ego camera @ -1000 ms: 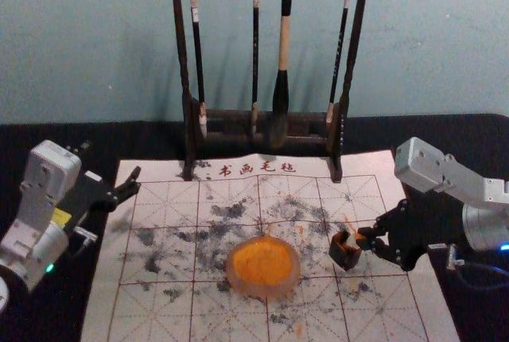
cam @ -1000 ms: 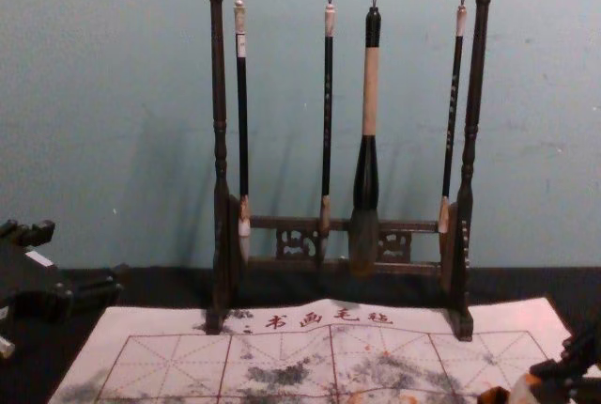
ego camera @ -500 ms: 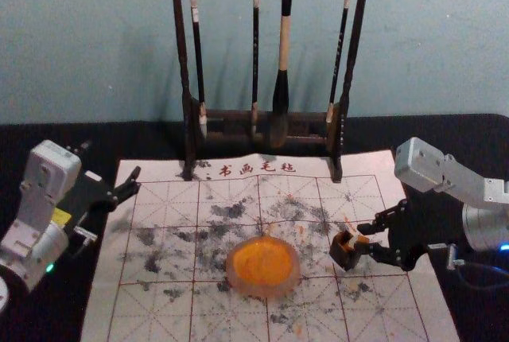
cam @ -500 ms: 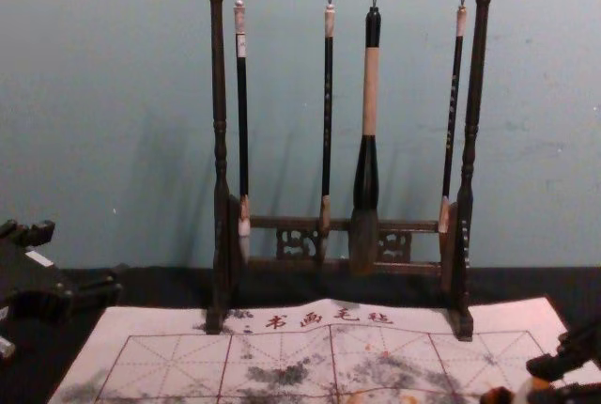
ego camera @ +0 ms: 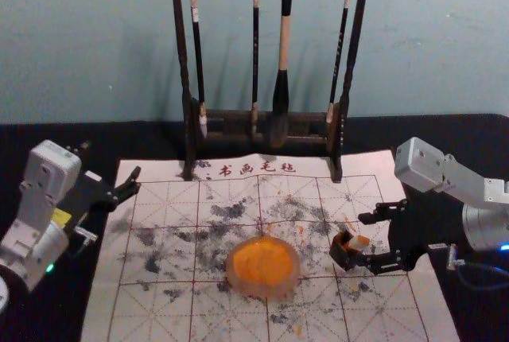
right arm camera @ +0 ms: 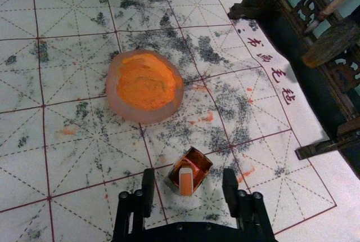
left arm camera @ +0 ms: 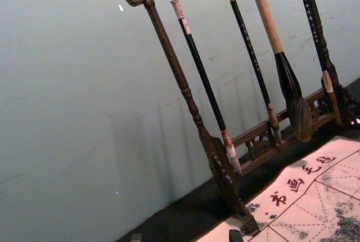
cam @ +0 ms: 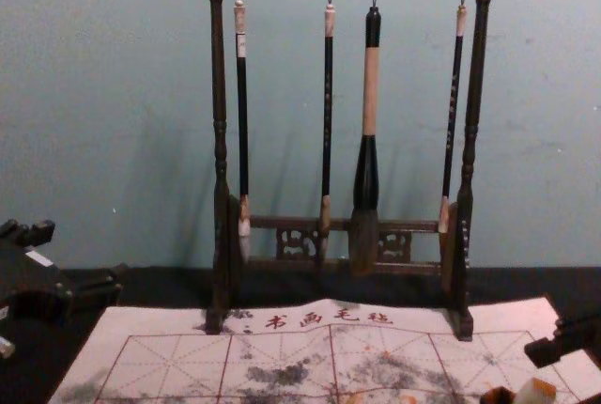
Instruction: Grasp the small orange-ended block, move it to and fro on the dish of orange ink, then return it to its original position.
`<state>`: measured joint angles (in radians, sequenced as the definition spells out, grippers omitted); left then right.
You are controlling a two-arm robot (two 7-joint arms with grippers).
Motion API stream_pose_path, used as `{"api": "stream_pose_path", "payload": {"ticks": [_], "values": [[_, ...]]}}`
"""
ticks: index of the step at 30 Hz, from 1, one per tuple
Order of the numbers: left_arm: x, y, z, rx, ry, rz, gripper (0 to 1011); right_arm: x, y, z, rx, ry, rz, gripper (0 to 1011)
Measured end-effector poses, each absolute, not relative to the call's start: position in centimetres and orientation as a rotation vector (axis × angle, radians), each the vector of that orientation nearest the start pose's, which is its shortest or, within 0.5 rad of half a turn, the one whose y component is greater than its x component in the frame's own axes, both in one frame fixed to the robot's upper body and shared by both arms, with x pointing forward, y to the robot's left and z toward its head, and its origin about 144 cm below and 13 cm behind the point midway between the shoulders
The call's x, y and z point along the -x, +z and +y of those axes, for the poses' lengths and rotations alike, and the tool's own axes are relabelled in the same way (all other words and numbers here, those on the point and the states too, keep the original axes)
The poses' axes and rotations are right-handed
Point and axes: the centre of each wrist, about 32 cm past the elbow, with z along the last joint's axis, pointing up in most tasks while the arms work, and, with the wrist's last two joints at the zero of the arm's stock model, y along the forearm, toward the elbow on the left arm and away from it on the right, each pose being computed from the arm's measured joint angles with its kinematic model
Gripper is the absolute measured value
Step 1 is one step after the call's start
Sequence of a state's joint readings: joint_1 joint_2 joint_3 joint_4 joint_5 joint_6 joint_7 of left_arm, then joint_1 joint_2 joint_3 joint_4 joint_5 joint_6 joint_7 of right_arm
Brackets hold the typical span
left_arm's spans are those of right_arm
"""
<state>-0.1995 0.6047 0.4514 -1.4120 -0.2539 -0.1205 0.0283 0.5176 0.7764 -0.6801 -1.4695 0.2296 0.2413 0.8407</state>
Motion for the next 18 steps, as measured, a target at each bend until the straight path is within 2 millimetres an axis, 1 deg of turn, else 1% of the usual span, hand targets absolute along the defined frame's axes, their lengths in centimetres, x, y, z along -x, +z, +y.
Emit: {"api": "stream_pose_path", "payload": {"ticks": [2, 3, 5, 6, 8, 9, 10, 18], "values": [[-48.9, 114.0, 31.0, -0.305, 1.248, -0.285, 1001, -53.9, 123.5, -31.5, 0.731, -0.39, -0.111, 765], [-48.9, 114.0, 31.0, -0.304, 1.248, -0.285, 1001, -53.9, 123.5, -31.5, 0.731, -0.39, -0.111, 818], [-48.9, 114.0, 31.0, -0.304, 1.248, -0.285, 1001, -53.9, 123.5, -31.5, 0.731, -0.39, -0.111, 860], [-48.9, 114.0, 31.0, -0.304, 1.248, -0.285, 1001, -53.9, 123.5, -31.5, 0.731, -0.39, -0.111, 911], [-48.9, 114.0, 31.0, -0.304, 1.248, -0.285, 1002, -53.9, 123.5, -31.5, 0.731, -0.39, -0.111, 940], [-48.9, 114.0, 31.0, -0.304, 1.248, -0.285, 1001, -53.9, 123.5, -31.5, 0.724, -0.399, -0.113, 982], [-48.9, 114.0, 31.0, -0.304, 1.248, -0.285, 1001, -53.9, 123.5, -31.6, 0.717, -0.408, -0.115, 1000], [-48.9, 114.0, 31.0, -0.304, 1.248, -0.285, 1001, -53.0, 124.5, -32.3, 0.556, -0.534, -0.18, 1000]]}}
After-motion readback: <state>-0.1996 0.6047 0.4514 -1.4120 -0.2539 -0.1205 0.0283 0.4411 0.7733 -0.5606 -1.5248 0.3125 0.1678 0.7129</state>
